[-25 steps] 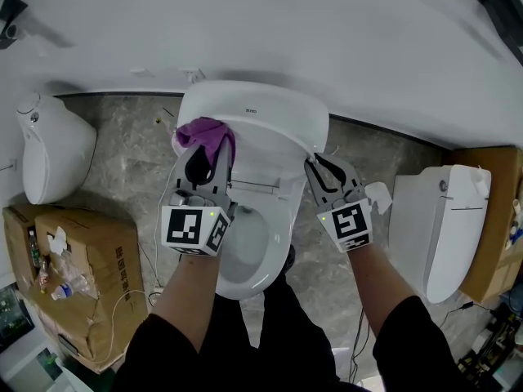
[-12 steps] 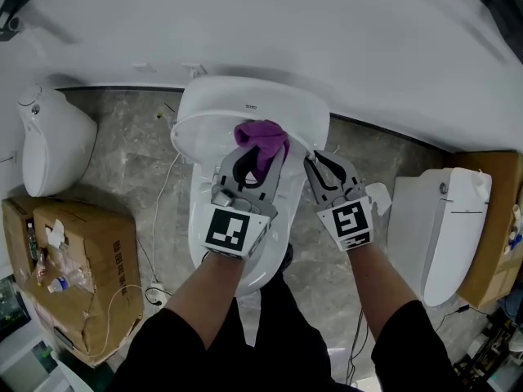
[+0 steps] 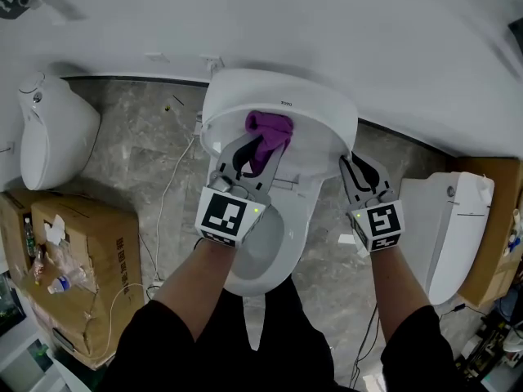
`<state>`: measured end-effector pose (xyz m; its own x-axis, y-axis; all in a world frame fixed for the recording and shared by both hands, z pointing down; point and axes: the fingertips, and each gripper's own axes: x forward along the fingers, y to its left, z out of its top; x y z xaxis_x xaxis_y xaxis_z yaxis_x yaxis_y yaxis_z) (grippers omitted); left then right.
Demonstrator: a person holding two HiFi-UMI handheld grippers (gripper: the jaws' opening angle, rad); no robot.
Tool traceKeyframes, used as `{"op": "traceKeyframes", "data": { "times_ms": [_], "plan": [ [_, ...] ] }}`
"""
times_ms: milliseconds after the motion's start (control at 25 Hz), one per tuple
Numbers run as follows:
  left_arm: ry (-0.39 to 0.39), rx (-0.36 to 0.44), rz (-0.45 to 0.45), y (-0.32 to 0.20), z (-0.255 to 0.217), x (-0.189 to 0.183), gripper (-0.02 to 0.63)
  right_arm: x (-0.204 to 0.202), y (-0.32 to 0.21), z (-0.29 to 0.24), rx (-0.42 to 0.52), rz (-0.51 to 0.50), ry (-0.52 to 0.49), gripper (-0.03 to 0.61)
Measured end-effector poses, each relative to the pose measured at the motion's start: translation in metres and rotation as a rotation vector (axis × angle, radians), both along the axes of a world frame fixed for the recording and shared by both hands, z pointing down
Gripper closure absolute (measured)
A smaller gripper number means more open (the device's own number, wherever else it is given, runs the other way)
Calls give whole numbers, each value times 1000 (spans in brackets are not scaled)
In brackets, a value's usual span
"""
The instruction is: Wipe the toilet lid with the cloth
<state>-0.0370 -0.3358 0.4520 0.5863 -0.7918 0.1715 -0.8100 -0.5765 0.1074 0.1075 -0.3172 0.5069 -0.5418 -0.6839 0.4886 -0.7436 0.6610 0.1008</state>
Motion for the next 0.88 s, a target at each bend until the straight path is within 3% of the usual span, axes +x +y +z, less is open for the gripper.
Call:
{"op": "traceKeyframes", "data": {
  "times_ms": [200, 480, 680, 880],
  "plan": [
    [-45, -5, 3, 0, 15, -47, 548, 3, 1, 4, -23, 63, 36, 505],
    [-32, -15, -18, 2, 27, -90, 548, 5, -1, 5, -3, 107, 59, 505],
    [-45, -11, -42, 1, 31, -74, 548, 2, -1, 3, 21, 90, 34, 505],
    [-56, -25, -129, 2, 36, -48, 548, 6, 5, 8, -6, 55, 22, 505]
  ]
}}
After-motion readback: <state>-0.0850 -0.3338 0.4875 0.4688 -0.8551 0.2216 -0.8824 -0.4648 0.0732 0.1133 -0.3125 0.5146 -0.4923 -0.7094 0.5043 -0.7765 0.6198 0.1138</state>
